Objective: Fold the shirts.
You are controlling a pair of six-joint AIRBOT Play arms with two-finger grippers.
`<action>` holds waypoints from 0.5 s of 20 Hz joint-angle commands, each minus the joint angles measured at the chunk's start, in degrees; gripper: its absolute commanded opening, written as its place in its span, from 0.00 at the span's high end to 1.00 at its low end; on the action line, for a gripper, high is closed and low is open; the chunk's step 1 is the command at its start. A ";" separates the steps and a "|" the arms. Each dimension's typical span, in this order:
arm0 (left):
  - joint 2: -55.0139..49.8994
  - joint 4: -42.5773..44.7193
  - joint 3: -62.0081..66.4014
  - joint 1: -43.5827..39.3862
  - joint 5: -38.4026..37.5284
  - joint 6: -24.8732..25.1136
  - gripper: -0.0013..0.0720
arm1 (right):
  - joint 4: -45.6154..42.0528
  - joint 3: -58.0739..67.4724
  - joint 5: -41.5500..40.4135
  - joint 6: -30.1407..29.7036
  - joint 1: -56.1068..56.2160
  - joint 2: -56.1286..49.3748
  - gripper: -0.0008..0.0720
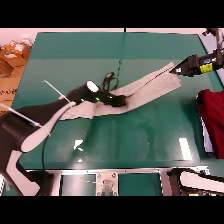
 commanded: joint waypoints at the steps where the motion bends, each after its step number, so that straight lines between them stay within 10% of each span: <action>1: -3.48 -5.77 0.72 -3.82 4.17 0.07 0.95 | 0.00 0.11 0.42 0.28 0.31 2.86 0.97; 6: -3.02 1.18 9.42 0.42 -10.05 -0.57 0.95 | 0.98 -0.02 0.44 0.39 0.55 2.34 0.97; 10: -2.36 28.37 24.22 9.38 -35.56 -16.15 0.95 | 6.58 -0.04 0.02 2.51 5.53 2.32 0.97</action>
